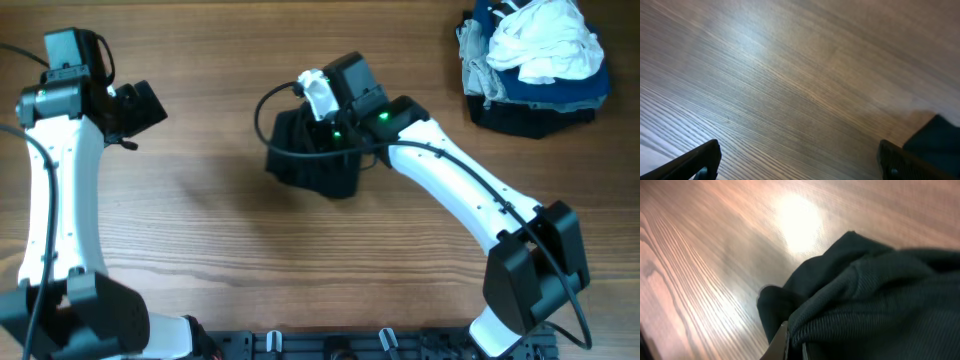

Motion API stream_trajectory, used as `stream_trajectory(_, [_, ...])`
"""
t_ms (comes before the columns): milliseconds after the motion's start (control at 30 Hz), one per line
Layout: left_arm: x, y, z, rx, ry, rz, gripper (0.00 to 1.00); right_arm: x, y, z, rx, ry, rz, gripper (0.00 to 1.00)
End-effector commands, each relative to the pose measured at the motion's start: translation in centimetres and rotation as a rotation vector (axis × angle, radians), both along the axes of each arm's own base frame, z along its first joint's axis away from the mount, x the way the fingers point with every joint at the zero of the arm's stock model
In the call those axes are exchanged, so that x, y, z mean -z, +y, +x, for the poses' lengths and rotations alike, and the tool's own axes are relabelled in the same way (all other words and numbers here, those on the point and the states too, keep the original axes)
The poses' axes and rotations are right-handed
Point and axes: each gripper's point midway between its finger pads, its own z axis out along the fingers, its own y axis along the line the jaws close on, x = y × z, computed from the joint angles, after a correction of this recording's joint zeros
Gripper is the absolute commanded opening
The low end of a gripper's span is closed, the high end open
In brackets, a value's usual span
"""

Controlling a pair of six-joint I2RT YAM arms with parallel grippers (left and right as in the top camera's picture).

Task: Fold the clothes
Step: 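Grasp the folded shirt with the right gripper and lift it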

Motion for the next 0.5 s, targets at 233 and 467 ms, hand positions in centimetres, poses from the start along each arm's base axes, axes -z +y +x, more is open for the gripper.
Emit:
stream_trajectory(233, [2.6, 0.6, 1.0, 0.000, 0.043, 0.004, 1.00, 0.5, 5.1, -0.7, -0.138, -0.011, 0.111, 0.92])
stream_trajectory(467, [2.3, 0.7, 1.8, 0.000, 0.007, 0.011, 1.00, -3.9, 4.0, 0.2, -0.111, -0.034, 0.078, 0.99])
